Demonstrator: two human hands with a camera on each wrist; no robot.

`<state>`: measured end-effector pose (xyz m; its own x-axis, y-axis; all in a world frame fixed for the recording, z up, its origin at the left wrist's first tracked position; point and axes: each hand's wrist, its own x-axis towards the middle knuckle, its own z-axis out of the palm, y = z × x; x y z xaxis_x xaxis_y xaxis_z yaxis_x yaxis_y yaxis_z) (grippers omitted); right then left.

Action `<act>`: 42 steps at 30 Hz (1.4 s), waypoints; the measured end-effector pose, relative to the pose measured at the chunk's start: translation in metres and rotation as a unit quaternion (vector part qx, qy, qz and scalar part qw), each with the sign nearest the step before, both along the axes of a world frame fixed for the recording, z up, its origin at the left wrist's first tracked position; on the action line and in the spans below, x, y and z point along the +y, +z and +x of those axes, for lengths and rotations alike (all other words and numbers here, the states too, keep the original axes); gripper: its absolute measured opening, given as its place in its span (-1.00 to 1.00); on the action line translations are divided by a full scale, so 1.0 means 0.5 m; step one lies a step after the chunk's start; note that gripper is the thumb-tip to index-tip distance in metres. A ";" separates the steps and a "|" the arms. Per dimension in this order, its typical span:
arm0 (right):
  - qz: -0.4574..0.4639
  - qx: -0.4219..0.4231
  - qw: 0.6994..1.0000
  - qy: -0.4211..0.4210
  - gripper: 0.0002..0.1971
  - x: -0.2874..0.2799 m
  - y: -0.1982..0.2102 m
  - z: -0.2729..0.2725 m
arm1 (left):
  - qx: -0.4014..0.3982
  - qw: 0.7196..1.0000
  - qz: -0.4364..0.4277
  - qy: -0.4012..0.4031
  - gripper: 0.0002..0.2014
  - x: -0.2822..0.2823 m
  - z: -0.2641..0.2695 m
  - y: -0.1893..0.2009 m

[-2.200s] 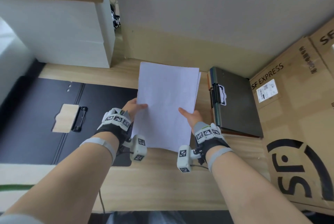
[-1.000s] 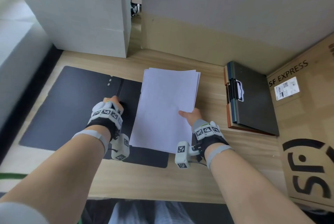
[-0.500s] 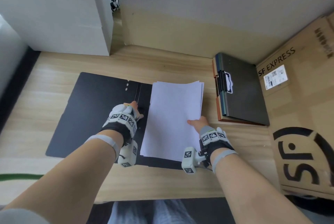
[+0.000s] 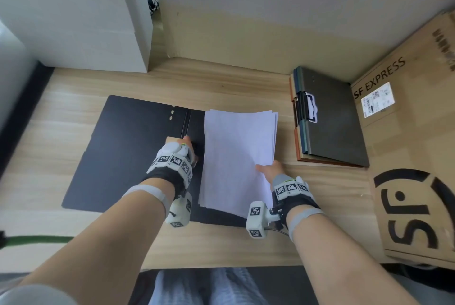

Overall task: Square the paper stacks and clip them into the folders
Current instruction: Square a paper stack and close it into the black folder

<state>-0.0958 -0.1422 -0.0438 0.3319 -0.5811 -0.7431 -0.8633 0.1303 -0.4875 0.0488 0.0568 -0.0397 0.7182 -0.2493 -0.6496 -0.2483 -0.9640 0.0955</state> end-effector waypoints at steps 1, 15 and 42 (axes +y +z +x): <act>0.000 -0.002 1.000 0.003 -0.42 0.004 -0.001 0.001 | 0.006 1.000 0.002 0.001 -0.69 0.000 0.003 0.002; -0.006 -0.009 0.998 0.061 -0.39 0.056 0.011 0.036 | 0.108 0.991 -0.056 0.056 -0.53 0.028 0.048 -0.076; 0.001 -0.061 0.995 0.074 -0.57 0.050 0.001 0.040 | 0.042 0.996 0.027 0.072 -0.51 -0.029 -0.018 0.014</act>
